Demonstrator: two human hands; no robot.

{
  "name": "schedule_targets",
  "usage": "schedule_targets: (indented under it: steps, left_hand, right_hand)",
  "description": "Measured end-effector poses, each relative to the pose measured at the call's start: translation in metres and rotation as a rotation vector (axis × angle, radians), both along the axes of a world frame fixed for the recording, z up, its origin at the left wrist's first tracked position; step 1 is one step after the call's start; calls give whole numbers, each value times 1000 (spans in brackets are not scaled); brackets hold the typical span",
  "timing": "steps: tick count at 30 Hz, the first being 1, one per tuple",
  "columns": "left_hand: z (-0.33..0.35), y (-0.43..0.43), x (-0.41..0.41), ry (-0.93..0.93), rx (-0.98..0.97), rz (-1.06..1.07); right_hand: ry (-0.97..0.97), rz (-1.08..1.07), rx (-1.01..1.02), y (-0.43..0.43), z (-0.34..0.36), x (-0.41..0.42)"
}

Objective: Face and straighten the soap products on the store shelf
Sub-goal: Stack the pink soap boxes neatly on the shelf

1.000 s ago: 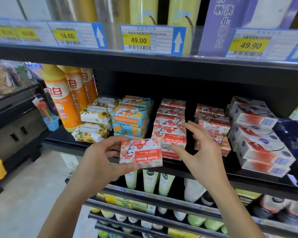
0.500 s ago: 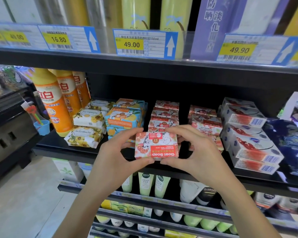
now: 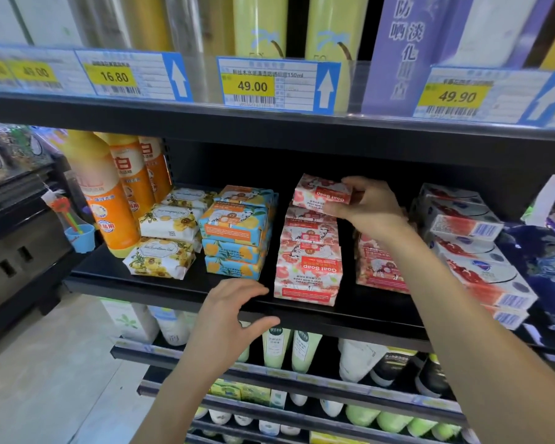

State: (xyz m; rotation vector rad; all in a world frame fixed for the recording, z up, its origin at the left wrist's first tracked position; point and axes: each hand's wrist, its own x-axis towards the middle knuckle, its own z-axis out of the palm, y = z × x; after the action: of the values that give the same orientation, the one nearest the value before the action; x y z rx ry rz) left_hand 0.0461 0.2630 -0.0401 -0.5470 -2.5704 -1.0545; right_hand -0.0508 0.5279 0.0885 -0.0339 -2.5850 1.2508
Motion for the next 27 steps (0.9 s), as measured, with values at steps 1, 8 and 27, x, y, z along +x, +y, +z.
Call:
schedule_targets:
  steps: [1, 8, 27]
  left_hand:
    - [-2, -1, -1, -5, 14, 2]
    - [-8, -2, -5, -12, 34, 10]
    - [-12, 0, -2, 21, 63, 24]
  right_hand:
    - [-17, 8, 22, 0, 0, -8]
    - [-91, 90, 46, 2, -14, -30]
    - [-353, 14, 521, 83, 12, 34]
